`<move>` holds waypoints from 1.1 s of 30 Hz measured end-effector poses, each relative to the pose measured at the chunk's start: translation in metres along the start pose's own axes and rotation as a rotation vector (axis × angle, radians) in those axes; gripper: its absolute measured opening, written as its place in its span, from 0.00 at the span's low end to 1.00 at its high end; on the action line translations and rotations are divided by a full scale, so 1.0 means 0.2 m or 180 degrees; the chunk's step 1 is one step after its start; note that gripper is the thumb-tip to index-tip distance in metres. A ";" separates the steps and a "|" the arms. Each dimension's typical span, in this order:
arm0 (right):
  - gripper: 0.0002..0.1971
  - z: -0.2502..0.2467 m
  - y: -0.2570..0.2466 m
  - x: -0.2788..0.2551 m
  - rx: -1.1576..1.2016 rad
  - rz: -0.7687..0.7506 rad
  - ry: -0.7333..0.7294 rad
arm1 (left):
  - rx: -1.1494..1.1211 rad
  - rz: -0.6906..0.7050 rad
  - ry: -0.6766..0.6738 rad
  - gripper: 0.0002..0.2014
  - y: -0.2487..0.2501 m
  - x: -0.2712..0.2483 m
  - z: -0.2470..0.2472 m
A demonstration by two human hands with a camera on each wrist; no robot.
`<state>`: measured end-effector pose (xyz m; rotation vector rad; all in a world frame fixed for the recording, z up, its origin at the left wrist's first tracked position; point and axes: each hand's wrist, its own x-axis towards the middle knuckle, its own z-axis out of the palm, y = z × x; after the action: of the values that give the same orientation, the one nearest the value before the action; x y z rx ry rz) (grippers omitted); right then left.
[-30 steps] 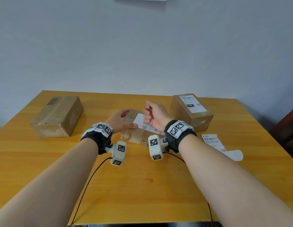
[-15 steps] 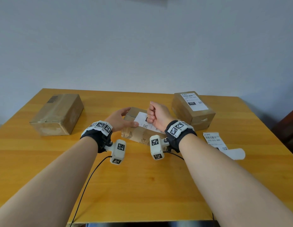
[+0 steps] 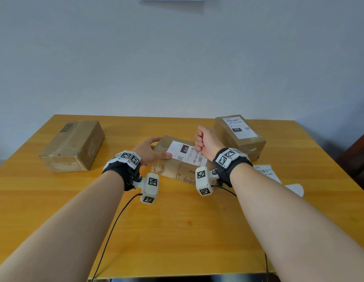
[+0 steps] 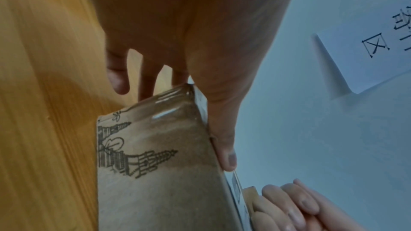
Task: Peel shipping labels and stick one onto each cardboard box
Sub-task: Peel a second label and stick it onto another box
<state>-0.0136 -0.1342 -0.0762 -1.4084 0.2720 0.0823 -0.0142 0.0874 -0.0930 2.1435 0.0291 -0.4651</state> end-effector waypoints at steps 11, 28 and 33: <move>0.17 0.11 -0.18 -0.11 -0.1272 0.0006 -0.0351 | -0.0186 -0.0326 0.0154 0.38 0.01 -0.04 0.02; 0.57 0.12 0.04 -0.08 -0.4267 0.0907 0.0092 | -0.0420 -0.0544 -0.0164 0.35 -0.01 -0.05 0.04; 0.53 0.10 0.00 -0.09 -0.4052 0.0337 0.0249 | -0.1179 -0.0497 -0.0098 0.36 0.02 -0.09 0.02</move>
<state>-0.0284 -0.1135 -0.0687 -2.6629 0.3799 0.3269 -0.0312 0.0853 -0.0853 1.7765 0.2480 -0.5378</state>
